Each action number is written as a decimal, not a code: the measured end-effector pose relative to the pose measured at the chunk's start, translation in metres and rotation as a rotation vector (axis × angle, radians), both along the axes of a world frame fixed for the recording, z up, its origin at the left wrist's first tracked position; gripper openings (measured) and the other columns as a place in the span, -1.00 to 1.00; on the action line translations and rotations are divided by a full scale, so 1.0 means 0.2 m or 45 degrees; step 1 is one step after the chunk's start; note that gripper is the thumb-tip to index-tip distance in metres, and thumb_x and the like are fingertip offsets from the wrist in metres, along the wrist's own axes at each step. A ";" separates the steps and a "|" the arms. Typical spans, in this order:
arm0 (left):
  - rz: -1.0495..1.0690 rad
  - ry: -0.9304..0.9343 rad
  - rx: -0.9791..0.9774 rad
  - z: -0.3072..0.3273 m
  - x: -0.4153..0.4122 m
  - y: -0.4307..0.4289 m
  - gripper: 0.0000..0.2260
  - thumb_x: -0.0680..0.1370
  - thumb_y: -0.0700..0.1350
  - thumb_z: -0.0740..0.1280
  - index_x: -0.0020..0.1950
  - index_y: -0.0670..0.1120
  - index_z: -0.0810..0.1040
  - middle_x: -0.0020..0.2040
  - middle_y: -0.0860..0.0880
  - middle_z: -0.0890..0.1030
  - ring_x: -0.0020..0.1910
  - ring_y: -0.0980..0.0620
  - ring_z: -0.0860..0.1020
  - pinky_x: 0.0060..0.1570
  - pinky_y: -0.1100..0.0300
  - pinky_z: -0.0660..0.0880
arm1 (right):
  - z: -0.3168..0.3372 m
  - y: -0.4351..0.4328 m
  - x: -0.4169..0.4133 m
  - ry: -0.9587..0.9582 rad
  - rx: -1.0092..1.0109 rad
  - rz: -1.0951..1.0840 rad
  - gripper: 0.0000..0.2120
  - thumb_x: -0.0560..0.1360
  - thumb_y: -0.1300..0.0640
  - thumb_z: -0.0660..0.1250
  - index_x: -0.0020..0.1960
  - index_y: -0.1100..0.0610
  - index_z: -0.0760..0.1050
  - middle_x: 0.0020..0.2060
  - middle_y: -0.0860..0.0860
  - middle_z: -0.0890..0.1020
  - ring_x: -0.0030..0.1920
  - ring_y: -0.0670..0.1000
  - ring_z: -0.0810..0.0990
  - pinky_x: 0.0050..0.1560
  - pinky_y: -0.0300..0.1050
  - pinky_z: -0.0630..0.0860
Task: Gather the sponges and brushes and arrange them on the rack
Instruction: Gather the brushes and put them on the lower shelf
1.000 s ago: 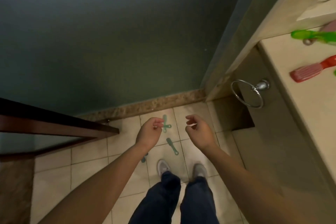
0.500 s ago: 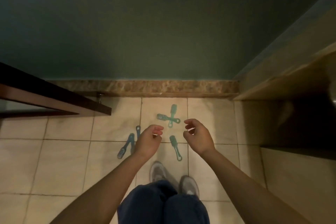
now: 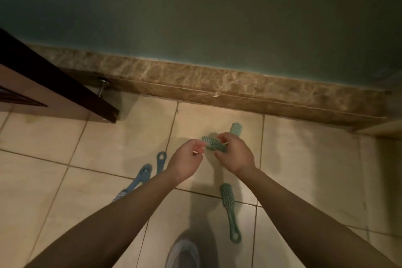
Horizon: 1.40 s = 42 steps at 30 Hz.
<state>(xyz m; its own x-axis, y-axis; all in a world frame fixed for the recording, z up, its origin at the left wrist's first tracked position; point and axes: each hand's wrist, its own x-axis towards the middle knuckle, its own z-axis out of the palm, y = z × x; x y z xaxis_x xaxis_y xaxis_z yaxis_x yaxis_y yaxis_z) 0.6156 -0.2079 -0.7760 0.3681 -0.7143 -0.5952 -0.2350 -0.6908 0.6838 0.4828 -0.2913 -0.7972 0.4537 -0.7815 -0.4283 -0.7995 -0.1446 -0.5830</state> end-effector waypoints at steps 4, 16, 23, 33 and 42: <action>0.102 0.042 0.023 -0.13 0.03 -0.04 -0.74 0.56 -0.31 0.23 0.19 -0.06 0.49 0.09 -0.03 0.58 0.01 0.07 0.53 -0.03 0.29 0.41 | -0.14 -0.06 0.07 0.106 -0.161 0.136 -0.55 0.44 0.02 0.40 0.31 0.00 0.46 0.18 -0.02 0.55 0.18 0.05 0.53 0.03 -0.01 0.56; 0.463 0.236 0.056 -0.23 -0.02 -0.06 -0.64 0.61 -0.11 0.24 0.39 -0.14 0.33 0.15 -0.11 0.56 0.05 -0.04 0.59 0.17 0.00 0.52 | -0.20 -0.05 0.10 0.033 -0.085 0.056 -0.85 0.42 -0.09 0.35 -0.10 -0.03 0.53 -0.23 -0.09 0.60 -0.19 -0.02 0.57 -0.29 -0.15 0.43; 0.627 0.431 0.000 -0.17 -0.05 -0.15 -0.76 0.63 -0.02 0.23 0.11 -0.18 0.53 0.05 -0.18 0.62 0.00 -0.06 0.59 -0.17 0.21 0.56 | -0.15 -0.04 0.09 -0.276 0.293 0.183 -0.82 0.37 0.04 0.46 -0.28 -0.12 0.47 -0.39 -0.15 0.56 -0.34 -0.20 0.51 -0.30 -0.22 0.40; 0.734 0.430 -0.105 -0.17 -0.10 -0.21 -0.82 0.66 0.00 0.14 0.05 -0.09 0.42 -0.18 -0.10 0.56 -0.33 0.01 0.57 -0.26 0.17 0.56 | -0.20 -0.21 0.00 0.116 -0.136 -0.383 -0.55 0.44 -0.10 0.39 0.20 0.09 0.36 0.14 0.07 0.48 0.12 0.14 0.53 0.00 0.01 0.49; 0.692 0.411 -0.079 -0.22 -0.11 -0.19 -0.80 0.64 0.06 0.17 0.02 -0.06 0.42 -0.13 -0.09 0.59 -0.38 0.05 0.53 -0.47 0.26 0.38 | -0.28 -0.22 0.02 0.309 -0.153 -0.303 -0.53 0.44 0.03 0.39 0.25 0.17 0.33 0.18 0.16 0.50 0.20 0.22 0.47 0.08 0.07 0.50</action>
